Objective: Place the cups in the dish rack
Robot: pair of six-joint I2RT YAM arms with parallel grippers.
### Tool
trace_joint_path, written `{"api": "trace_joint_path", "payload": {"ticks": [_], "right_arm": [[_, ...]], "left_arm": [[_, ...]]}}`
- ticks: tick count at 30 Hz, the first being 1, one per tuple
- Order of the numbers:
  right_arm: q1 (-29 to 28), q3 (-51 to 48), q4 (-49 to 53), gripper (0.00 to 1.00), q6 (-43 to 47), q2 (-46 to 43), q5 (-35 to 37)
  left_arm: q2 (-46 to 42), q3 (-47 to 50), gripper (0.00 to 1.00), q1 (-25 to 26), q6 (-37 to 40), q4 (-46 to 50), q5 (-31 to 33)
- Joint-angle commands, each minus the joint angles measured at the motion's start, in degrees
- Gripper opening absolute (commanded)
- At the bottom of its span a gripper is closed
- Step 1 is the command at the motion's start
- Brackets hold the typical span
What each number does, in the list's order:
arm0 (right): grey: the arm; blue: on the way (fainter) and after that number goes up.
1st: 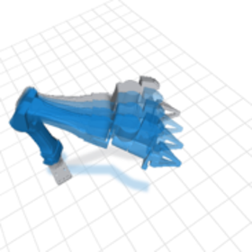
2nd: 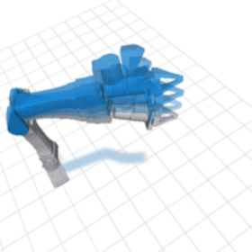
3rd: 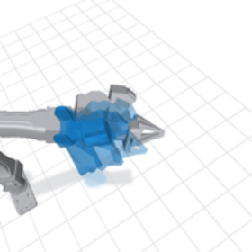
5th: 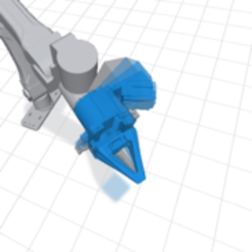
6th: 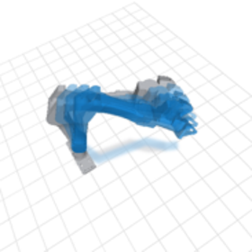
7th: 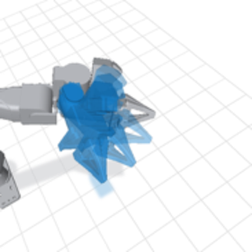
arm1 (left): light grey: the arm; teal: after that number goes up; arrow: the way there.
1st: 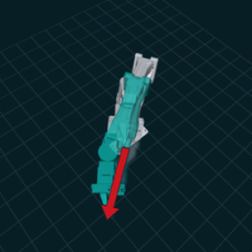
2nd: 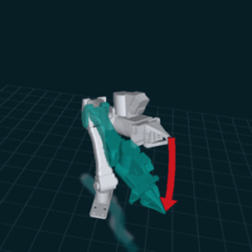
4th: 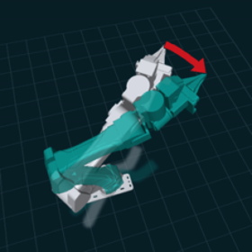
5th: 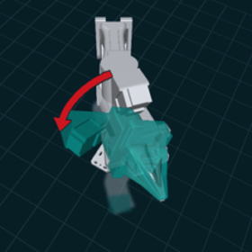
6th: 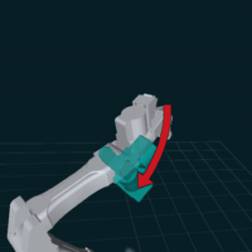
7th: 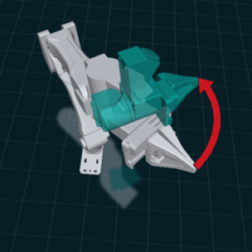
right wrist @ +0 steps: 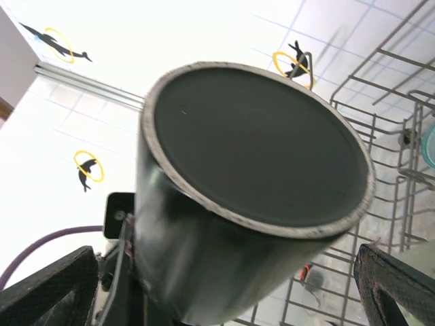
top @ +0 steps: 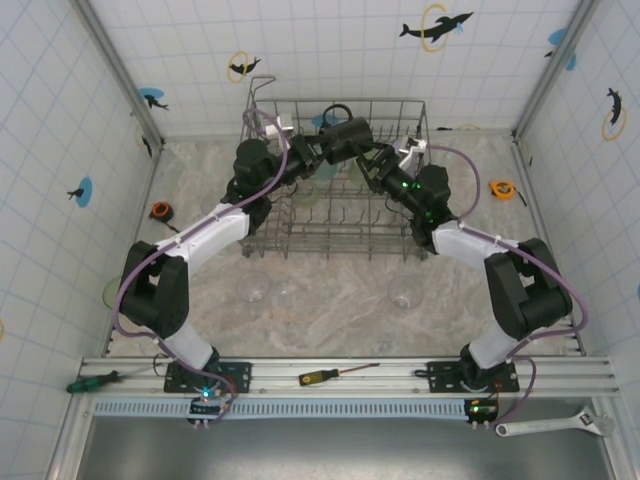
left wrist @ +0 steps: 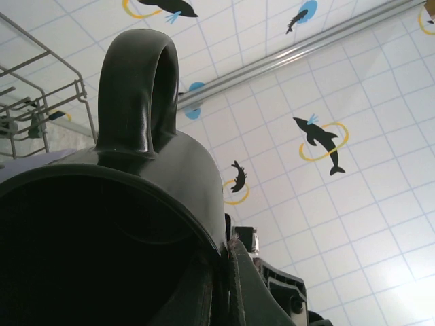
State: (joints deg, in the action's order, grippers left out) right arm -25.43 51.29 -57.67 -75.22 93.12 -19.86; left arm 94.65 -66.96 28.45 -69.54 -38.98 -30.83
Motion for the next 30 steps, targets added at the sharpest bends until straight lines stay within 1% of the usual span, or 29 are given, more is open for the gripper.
{"api": "trace_joint_path", "payload": {"ticks": [1,6,12,18,22,25,28,30], "right_arm": [[-0.14,1.38,-8.67,1.00,-3.10,1.85,2.47],[-0.08,2.03,-12.18,1.00,-5.39,4.14,3.90],[0.00,4.26,-11.17,1.00,-4.58,5.41,4.79],[0.03,5.88,-11.02,1.00,-5.11,7.21,5.33],[-0.01,6.26,-11.77,1.00,-4.32,7.80,6.21],[0.00,7.05,-10.94,0.99,-1.40,7.95,5.62],[-0.05,6.85,-11.82,0.94,-0.65,8.38,5.36],[0.11,6.41,-13.79,0.88,-1.21,8.78,5.36]], "left_arm": [[-0.35,0.13,0.00,0.07,-0.94,-7.71,-0.15],[0.18,0.38,0.00,0.38,-2.27,-9.15,-0.78],[0.26,0.36,0.00,0.69,-1.91,-8.39,-1.11],[0.54,0.69,0.00,0.94,-3.01,-9.67,-1.51],[0.41,0.94,0.00,1.08,-2.75,-9.36,-1.52],[0.31,1.38,0.00,1.11,-2.34,-8.57,-1.41],[0.48,1.48,0.00,1.08,-2.58,-8.65,-1.58],[0.62,1.48,0.00,1.08,-2.62,-8.80,-1.86]]}}
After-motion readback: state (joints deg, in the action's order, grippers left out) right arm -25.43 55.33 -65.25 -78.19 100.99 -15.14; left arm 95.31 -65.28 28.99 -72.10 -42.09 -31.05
